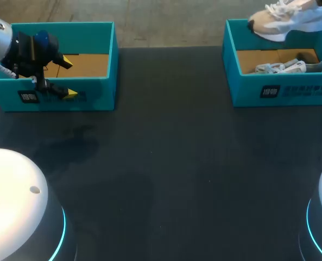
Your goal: Take the shoe out of the shoebox, open the shoe tongue, remove and reinsert the insole, then place the shoe into the shoebox
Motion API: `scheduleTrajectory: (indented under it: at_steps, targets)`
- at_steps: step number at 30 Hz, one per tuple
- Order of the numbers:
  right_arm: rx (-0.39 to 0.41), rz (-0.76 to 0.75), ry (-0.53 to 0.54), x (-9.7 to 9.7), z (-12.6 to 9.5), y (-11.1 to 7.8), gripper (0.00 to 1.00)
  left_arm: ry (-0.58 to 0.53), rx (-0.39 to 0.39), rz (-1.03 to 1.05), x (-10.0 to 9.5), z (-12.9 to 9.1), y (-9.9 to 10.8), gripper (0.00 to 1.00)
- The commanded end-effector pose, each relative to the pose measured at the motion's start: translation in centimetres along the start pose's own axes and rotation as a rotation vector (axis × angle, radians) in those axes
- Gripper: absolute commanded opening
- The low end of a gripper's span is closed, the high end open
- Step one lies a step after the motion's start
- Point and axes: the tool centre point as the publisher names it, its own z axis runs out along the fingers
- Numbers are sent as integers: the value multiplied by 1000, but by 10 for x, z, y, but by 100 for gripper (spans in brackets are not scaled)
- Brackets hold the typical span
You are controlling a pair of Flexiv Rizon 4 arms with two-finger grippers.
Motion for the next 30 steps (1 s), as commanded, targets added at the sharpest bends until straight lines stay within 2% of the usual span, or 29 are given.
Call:
scheduleTrajectory:
  at_steps: [1, 17, 20, 30]
  targets:
    - [-19, -1, 12, -4, 0, -6, 0, 1, -2, 1, 0, 0, 0, 100]
    - [-19, -1, 12, -4, 0, -6, 0, 1, -2, 1, 0, 0, 0, 100]
    - [6, 2, 11, -8, 2, -6, 0, 1, -2, 1, 0, 0, 0, 100]
    - [27, 188, -4, -16, 7, -5, 0, 1, -2, 1, 0, 0, 0, 100]
